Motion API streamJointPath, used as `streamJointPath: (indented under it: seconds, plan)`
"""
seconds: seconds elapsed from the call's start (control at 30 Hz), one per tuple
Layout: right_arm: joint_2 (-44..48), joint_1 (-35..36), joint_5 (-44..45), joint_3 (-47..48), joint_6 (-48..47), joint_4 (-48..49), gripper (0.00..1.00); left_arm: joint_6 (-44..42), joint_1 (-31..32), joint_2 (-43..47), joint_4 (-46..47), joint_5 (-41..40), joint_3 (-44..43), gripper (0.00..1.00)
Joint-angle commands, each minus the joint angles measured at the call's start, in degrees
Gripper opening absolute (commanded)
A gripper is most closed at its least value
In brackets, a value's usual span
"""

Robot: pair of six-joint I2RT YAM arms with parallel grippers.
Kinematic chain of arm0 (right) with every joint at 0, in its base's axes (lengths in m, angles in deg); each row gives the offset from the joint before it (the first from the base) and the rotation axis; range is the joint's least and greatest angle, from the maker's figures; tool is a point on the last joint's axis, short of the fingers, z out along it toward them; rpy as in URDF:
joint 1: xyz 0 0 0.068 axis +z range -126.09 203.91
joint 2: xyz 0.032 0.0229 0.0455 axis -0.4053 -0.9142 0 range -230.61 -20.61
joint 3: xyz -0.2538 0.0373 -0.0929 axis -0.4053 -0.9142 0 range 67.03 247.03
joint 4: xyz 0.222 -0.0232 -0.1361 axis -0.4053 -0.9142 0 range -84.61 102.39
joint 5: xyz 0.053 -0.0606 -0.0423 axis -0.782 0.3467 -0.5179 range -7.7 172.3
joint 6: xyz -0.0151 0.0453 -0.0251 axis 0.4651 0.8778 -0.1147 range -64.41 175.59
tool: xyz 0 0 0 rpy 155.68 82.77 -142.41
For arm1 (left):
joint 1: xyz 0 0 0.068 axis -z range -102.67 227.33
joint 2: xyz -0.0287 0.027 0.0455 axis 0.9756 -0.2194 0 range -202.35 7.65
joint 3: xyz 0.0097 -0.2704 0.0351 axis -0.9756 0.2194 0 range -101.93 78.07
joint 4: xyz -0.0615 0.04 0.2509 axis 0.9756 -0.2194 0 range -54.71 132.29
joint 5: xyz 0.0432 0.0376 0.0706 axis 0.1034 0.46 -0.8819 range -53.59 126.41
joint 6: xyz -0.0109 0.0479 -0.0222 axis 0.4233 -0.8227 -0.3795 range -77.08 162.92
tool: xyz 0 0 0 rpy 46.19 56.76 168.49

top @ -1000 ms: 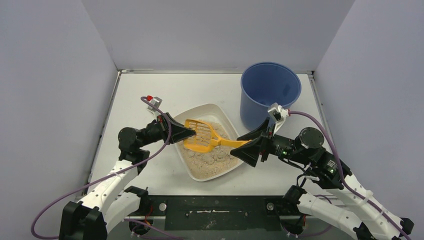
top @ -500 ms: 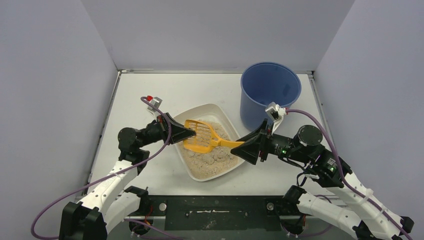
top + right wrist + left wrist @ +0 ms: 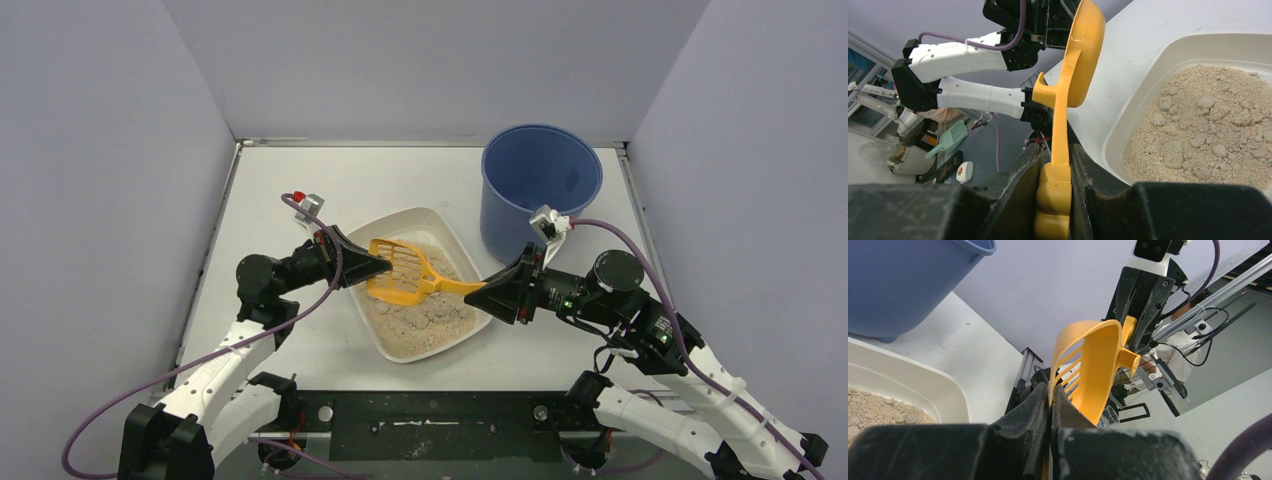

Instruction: Clean the litter box

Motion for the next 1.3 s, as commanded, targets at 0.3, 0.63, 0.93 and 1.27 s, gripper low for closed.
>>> streamJointPath:
  seconds: [0.3, 0.63, 0.93, 1.27]
  plan:
    - [-0.3, -0.4, 3.0, 1.8, 1.1, 1.0, 0.0, -4.9, -0.3, 1.2, -5.9, -2.4, -2.9, 0.24]
    - [-3.8, -0.3, 12.2, 7.1, 2.6, -7.6, 0.0, -21.3, -0.3, 1.4, -33.4, -8.9, -7.6, 0.76]
    - [-10.4, -0.4, 24.5, 15.0, 6.0, -21.4, 0.0, -38.8, -0.4, -4.2, -67.1, -31.3, -20.1, 0.82]
    - [-19.9, -0.6, 28.2, 19.7, 8.1, -32.7, 0.0, -47.9, -0.4, -15.0, -80.4, -52.9, -32.5, 0.82]
